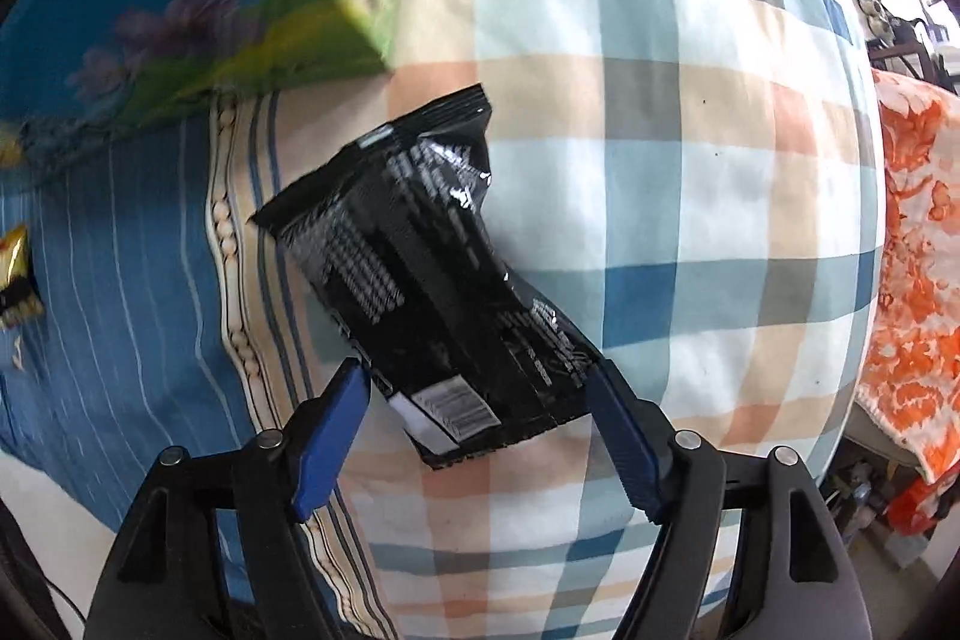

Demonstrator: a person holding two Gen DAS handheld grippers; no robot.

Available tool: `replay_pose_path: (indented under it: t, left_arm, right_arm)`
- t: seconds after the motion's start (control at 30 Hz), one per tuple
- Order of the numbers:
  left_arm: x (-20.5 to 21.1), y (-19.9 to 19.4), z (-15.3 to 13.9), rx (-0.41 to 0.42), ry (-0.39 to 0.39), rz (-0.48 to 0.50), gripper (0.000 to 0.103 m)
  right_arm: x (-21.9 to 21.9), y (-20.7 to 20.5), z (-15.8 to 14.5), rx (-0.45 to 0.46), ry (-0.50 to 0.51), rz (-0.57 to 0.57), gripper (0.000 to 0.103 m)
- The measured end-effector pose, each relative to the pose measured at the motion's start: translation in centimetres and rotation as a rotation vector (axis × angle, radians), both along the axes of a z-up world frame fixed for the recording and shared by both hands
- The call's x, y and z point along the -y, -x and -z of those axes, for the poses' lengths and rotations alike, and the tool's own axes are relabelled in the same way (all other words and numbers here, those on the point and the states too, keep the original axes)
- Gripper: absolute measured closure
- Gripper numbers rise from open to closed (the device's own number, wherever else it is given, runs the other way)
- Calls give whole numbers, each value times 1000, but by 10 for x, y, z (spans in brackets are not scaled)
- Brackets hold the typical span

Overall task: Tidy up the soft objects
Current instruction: 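Grasp the black pouch with the right tool while the left tool grasps the yellow snack bag, then lift the black pouch and yellow bag with both tools toward the cardboard box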

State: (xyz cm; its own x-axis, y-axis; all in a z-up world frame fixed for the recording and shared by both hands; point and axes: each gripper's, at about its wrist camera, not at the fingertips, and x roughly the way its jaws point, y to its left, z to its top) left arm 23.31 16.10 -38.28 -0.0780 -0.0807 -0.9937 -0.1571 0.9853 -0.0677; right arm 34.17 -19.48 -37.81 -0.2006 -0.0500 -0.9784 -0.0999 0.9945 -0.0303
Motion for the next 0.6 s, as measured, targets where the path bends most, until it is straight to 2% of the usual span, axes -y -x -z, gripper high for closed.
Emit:
replay_pose_path:
  t: [0.07,0.13,0.2,0.37,0.43,0.53,0.6]
  left_arm:
    - [7,10,-2,5,21,-12,54]
    - [16,23,-3,9,42,-22,55]
    - [29,34,-6,12,65,-17,55]
    - [63,56,-7,5,123,2,59]
    - [72,58,-2,3,120,7,59]
    - [78,56,1,3,117,7,59]
    - [86,44,-3,1,117,12,59]
  right_arm:
    - [9,-3,4,-8,-3,12,27]
    - [6,-2,8,-22,-7,28,44]
    - [2,5,9,-30,-6,36,49]
    - [-15,24,2,-93,-59,6,50]
    - [-12,19,-15,-29,-36,12,48]
    - [5,2,-31,54,1,63,22]
    - [17,-12,-32,60,-26,120,22]
